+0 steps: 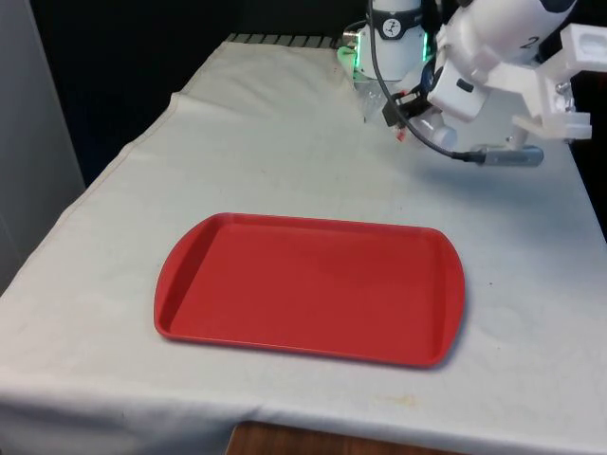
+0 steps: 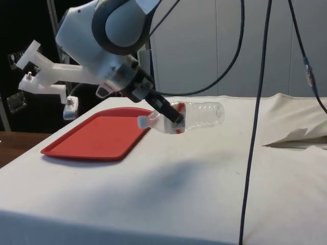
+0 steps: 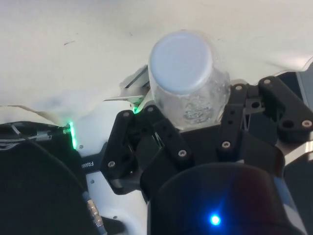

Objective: Place the bottle upright on the tray.

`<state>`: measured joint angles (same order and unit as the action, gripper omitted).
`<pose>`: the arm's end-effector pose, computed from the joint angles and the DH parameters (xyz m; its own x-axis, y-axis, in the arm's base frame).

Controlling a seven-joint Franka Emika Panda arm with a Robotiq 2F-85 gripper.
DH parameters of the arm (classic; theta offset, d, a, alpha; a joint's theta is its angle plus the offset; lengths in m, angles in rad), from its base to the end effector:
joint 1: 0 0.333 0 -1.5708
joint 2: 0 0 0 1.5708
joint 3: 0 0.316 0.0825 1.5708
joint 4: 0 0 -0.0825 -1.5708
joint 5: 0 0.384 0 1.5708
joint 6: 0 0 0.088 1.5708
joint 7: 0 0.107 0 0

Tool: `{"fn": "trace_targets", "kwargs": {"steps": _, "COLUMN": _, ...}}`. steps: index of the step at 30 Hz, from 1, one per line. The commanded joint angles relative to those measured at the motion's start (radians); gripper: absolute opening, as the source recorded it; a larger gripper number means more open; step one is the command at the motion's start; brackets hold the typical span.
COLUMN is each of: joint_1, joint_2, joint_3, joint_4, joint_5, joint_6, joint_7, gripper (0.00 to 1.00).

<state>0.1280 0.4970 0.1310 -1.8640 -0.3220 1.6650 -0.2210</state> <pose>0.5444 0.1102 0.2219 0.6109 0.4387 -0.6591 0.5973 -0.8018 0.0200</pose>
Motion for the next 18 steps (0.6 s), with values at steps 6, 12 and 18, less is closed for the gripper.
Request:
{"fn": "trace_targets", "kwargs": {"steps": 6, "joint_1": 0.0, "joint_2": -0.017, "joint_3": 0.0, "joint_4": -0.001, "joint_5": 0.002, "joint_6": 0.006, "joint_7": 0.0, "gripper": 0.0}}
{"fn": "trace_targets", "kwargs": {"steps": 12, "joint_1": -0.004, "joint_2": -0.041, "joint_3": 0.002, "joint_4": -0.011, "joint_5": 0.01, "joint_6": 0.031, "joint_7": 0.003, "gripper": 0.0}}
{"fn": "trace_targets", "kwargs": {"steps": 18, "joint_1": -0.005, "joint_2": -0.052, "joint_3": 0.001, "joint_4": -0.011, "joint_5": 0.012, "joint_6": 0.046, "joint_7": 0.009, "gripper": 0.0}}
